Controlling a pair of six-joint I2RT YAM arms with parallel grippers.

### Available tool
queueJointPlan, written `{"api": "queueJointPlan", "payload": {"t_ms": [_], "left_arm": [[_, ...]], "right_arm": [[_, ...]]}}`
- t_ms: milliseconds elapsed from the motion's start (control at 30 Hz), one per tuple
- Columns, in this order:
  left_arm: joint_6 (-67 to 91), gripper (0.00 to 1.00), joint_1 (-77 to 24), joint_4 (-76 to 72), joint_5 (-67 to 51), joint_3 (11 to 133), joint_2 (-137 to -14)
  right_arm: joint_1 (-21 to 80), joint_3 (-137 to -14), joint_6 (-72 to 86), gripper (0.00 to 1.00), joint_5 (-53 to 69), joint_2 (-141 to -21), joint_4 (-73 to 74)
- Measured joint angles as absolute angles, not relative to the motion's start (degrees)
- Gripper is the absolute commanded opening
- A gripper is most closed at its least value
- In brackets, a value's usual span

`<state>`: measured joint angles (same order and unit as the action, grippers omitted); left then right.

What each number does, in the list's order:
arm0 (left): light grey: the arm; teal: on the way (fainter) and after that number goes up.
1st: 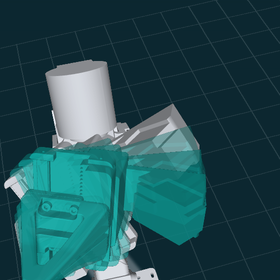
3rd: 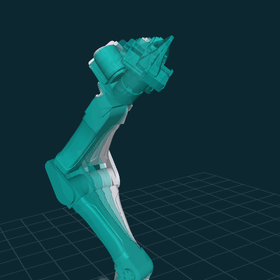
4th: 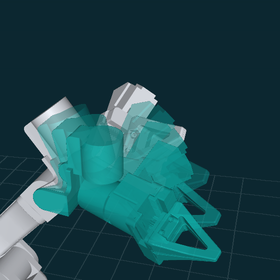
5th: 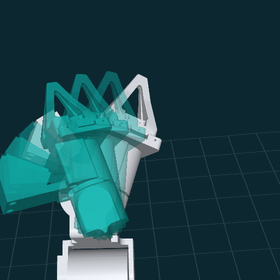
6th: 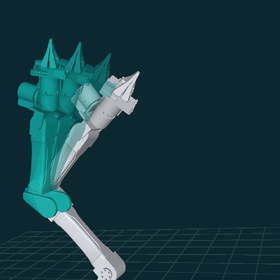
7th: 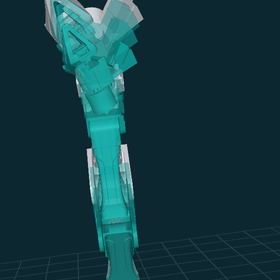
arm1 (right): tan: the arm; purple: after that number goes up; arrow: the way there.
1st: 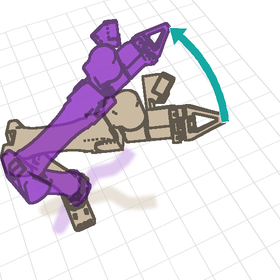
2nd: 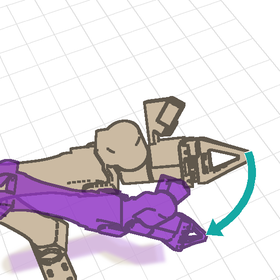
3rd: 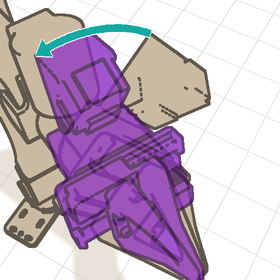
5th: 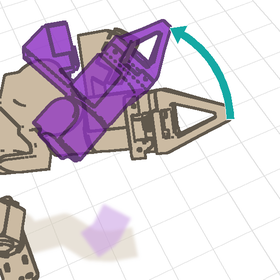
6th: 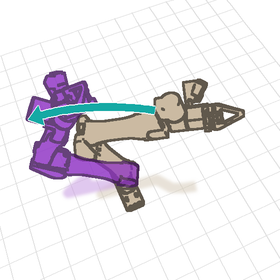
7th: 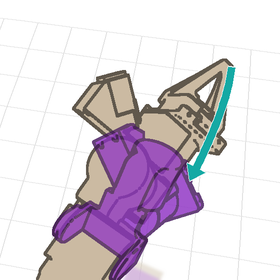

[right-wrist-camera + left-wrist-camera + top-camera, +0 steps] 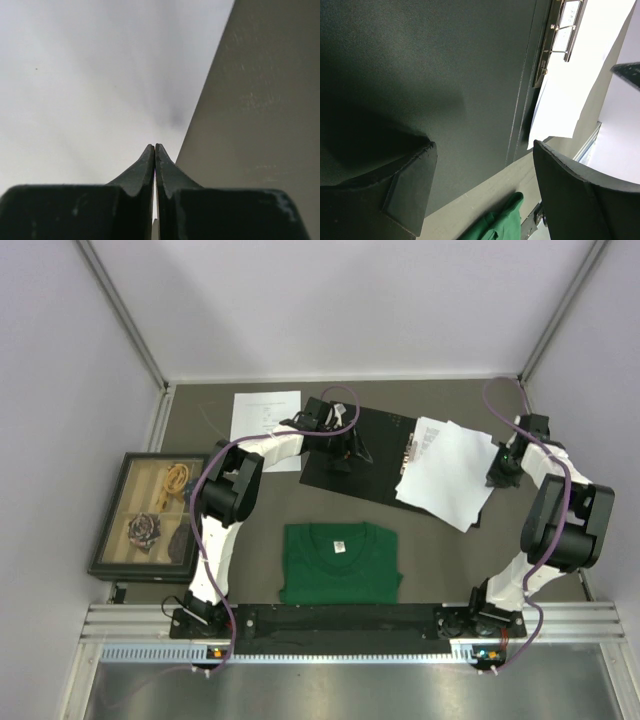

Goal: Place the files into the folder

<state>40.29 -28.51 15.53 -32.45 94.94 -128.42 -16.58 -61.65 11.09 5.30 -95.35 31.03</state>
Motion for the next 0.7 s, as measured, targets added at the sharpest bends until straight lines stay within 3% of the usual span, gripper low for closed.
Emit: {"api": "queueJointPlan", "payload": {"t_ms": [167, 200, 300, 400, 533, 700], "left_arm": [[40.3, 0.82, -28.5, 15.5, -32.4, 94.9, -128.4], [40.3, 0.82, -28.5, 15.5, -32.4, 94.9, -128.4], [40.2, 0.83, -28.5, 15.5, -32.4, 95.0, -128.4], [40.1, 0.83, -28.5, 15.6, -32.4, 95.0, -128.4], [39.5, 0.82, -28.5, 16.2, -32.4, 95.6, -128.7], [39.0, 0.83, -28.5, 16.9, -32.5, 96.3, -129.0]], "right_arm": [[-13.4, -66.5, 5.7, 0.00, 3.0, -97.2, 33.1], [-13.1, -66.9, 5.0, 0.04, 3.0, -97.2, 33.6], [-14.2, -67.0, 7.0, 0.34, 4.6, -97.2, 33.8], [-19.9, -63.2, 12.2, 0.41, 11.4, -97.2, 28.7], [-28.6, -57.8, 17.8, 0.46, 16.4, -98.0, 25.3], [-28.5, -58.3, 20.3, 0.47, 20.3, -99.9, 21.9]]}}
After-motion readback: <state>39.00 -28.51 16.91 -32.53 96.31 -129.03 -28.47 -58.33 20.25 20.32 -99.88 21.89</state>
